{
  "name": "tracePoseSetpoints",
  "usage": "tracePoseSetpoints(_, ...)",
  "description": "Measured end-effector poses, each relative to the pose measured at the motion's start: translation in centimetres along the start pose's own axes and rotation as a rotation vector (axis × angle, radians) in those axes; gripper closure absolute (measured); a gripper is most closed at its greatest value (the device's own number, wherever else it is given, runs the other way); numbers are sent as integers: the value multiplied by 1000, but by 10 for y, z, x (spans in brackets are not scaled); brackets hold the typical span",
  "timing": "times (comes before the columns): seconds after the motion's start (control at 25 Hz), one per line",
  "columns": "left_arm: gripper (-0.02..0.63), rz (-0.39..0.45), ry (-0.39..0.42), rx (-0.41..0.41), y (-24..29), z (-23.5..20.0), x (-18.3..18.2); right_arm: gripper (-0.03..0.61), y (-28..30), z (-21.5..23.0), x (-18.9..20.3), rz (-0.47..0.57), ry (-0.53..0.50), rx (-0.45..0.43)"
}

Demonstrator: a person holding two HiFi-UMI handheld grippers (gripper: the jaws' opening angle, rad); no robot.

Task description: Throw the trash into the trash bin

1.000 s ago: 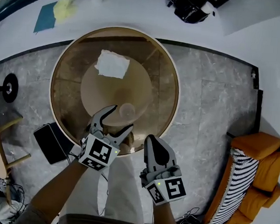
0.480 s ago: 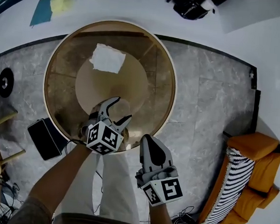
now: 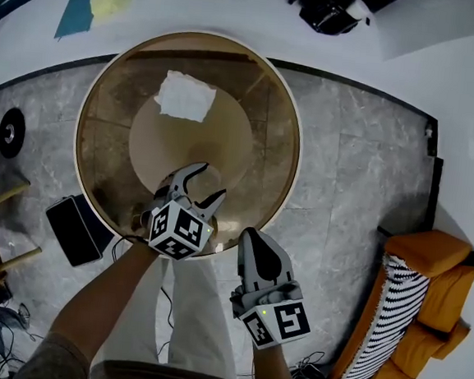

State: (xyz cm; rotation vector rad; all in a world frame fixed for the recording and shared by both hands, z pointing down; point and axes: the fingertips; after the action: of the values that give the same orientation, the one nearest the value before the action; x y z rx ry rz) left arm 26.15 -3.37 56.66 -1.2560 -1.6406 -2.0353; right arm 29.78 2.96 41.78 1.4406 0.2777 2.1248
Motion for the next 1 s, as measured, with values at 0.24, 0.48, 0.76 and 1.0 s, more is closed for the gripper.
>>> tracePoseSetpoints(0.24,324,13,-33,-14,-10,-3,-2,561,3,-5,0,-16,-14,-26)
tracePoseSetpoints(0.48,325,39,-73,-38,-29,-12,-8,561,12,-11,-6,-22,-29,-47)
tracePoseSetpoints(0.76,324,66,-122,-84,-65,-35,7,561,28,-45,-3,-35,-52,-87)
tracePoseSetpoints(1.0,325,77,-194,-173,-108,-72,37,561,58,-92,6,-79,-101,-174)
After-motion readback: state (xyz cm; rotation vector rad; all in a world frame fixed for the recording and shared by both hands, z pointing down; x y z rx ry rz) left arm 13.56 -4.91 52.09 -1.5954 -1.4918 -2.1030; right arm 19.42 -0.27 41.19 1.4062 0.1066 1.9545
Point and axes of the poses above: the fingertips, and each gripper's own axes: y forward along the fingers, z to its right, x out of its underside, and after that the axes turned 1 degree about y, right-handed
